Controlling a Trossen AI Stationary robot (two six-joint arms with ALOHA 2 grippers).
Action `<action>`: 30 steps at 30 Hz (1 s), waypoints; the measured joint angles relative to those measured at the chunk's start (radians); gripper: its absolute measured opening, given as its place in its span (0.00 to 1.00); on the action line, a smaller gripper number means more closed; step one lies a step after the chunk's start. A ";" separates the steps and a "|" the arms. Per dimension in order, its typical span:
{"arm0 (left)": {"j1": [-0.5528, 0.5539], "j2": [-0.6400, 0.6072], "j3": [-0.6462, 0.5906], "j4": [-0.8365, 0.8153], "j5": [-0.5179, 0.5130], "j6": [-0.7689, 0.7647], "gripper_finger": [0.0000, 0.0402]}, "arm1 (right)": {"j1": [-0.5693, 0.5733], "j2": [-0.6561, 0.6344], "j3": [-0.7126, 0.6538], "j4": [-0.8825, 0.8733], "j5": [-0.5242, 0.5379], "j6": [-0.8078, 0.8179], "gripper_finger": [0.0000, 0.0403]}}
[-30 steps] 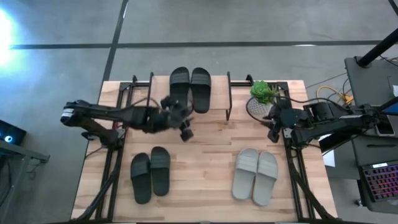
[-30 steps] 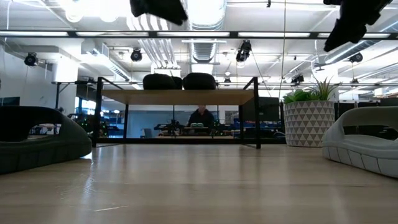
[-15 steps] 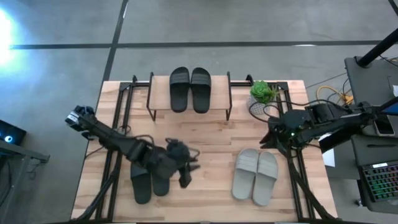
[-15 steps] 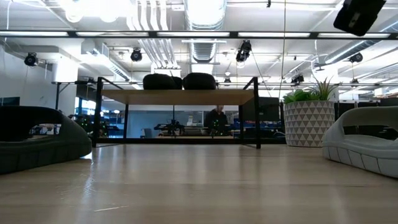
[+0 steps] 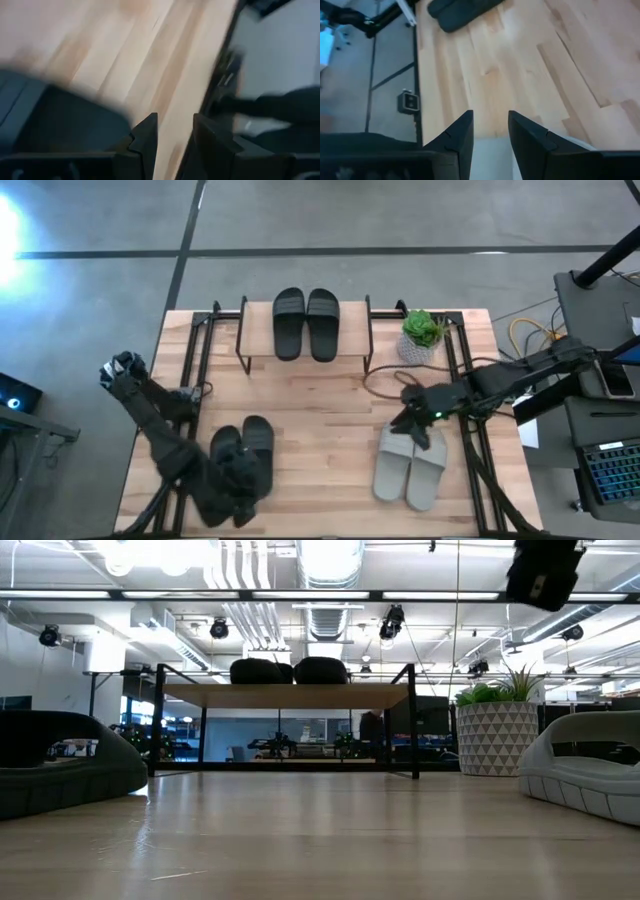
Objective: Pick and place slides into the shelf
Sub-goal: Put the black slide under the shelf
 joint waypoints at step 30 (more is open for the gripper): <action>-0.188 0.473 0.214 -0.593 0.170 -0.533 0.35 | 0.043 0.324 0.227 -0.079 0.264 -0.170 0.28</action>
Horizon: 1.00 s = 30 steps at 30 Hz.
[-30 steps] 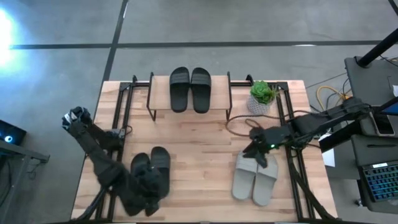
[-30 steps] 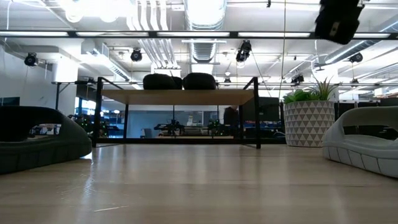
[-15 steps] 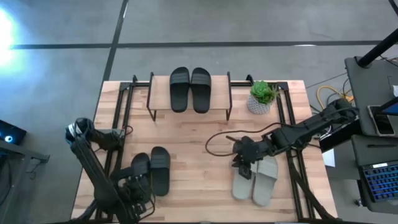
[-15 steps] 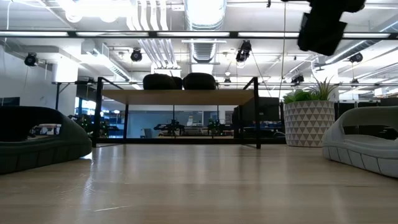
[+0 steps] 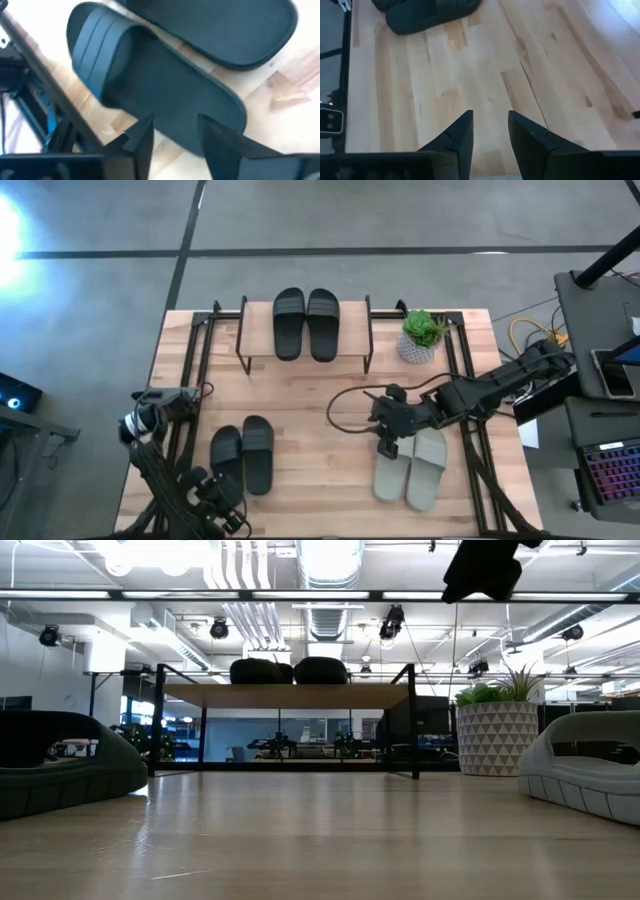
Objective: Pick and place slides into the shelf
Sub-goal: Put the black slide under the shelf
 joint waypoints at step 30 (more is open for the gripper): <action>0.189 -0.028 -0.188 -0.053 0.078 0.142 0.55 | 0.000 -0.001 -0.052 -0.196 -0.002 0.071 0.28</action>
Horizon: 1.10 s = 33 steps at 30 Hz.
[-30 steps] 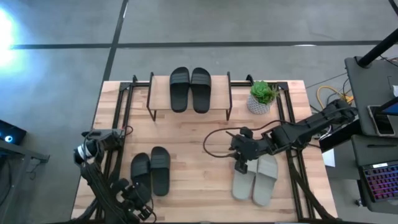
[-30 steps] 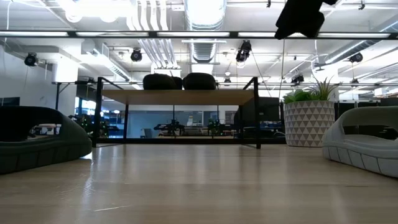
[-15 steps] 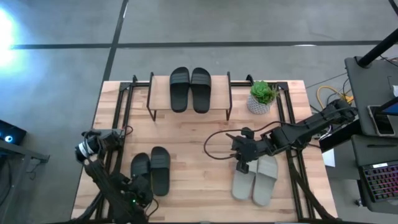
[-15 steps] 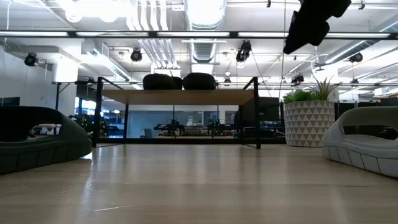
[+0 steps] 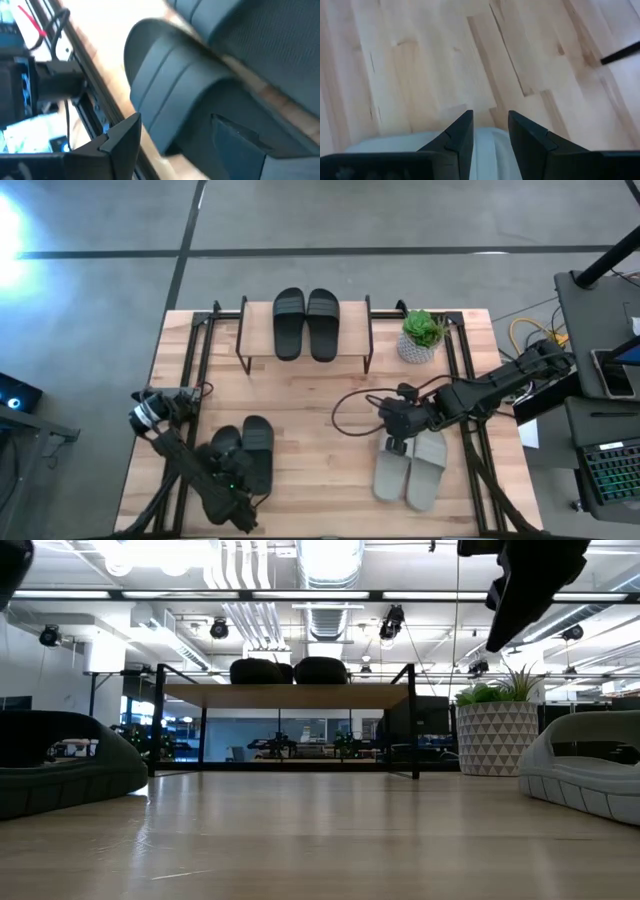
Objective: Pick and place slides into the shelf
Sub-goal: Put the black slide under the shelf
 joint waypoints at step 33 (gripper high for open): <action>-0.013 -0.084 -0.168 0.000 -0.014 0.253 0.55 | -0.066 0.000 0.012 0.012 0.041 0.212 0.28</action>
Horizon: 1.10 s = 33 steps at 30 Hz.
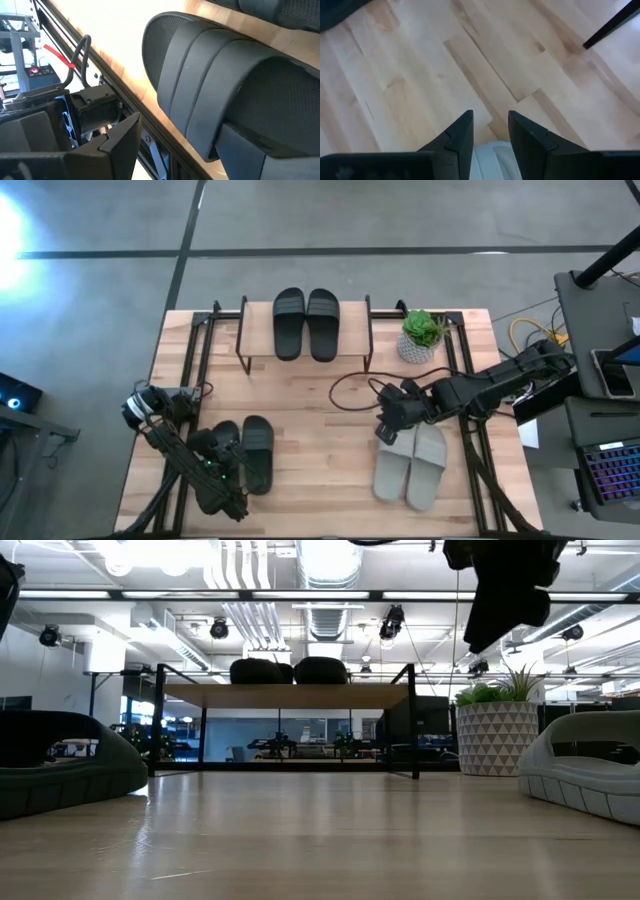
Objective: Pick and place slides into the shelf
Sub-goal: Put the black slide under the shelf
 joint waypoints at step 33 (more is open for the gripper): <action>0.062 -0.096 0.031 0.000 -0.118 0.009 0.00 | 0.001 -0.001 0.007 0.019 0.153 -0.158 0.28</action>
